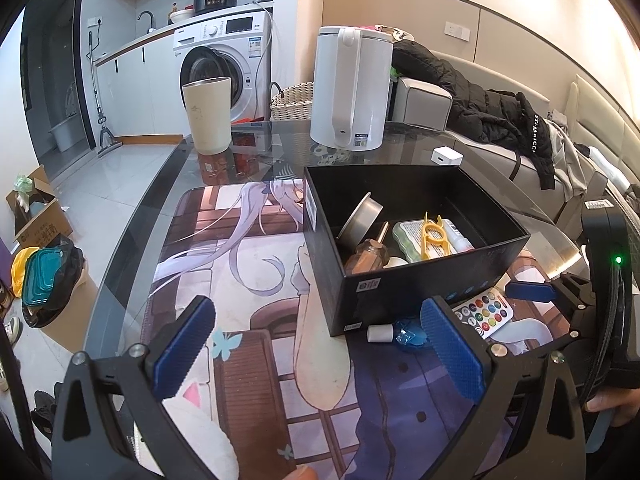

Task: Organize rigid objects
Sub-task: 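Withdraw the left tool toward the blue tape dispenser while the right tool approaches the white remote, then close the left tool on the blue tape dispenser while the right tool closes on the white remote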

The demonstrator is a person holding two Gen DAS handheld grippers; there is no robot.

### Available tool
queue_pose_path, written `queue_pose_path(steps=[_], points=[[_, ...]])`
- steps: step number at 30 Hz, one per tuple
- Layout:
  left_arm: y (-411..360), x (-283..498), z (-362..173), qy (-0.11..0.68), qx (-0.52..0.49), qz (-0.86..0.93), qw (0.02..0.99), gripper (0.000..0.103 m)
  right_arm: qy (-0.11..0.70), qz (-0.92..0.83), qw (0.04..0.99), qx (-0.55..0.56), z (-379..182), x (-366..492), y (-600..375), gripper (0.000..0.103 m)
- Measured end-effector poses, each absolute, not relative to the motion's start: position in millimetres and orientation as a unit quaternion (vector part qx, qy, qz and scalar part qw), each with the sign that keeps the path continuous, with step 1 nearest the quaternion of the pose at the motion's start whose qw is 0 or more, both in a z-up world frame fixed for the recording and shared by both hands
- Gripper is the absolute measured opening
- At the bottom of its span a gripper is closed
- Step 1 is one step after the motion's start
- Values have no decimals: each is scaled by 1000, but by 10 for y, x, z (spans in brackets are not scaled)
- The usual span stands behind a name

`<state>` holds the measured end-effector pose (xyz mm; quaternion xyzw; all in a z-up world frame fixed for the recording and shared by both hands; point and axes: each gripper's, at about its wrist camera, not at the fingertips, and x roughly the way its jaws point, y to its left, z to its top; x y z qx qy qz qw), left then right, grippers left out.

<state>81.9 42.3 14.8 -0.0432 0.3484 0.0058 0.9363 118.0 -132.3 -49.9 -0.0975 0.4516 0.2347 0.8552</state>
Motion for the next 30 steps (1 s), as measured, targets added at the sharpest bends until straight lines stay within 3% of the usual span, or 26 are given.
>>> queue_pose_path(steps=[28, 30], points=[[205, 822, -36, 378, -23, -28, 925, 103, 447, 200, 865, -111, -530, 1202, -1639, 102], [171, 829, -60, 381, -19, -30, 924, 103, 435, 213, 867, -115, -498, 1160, -1620, 88]])
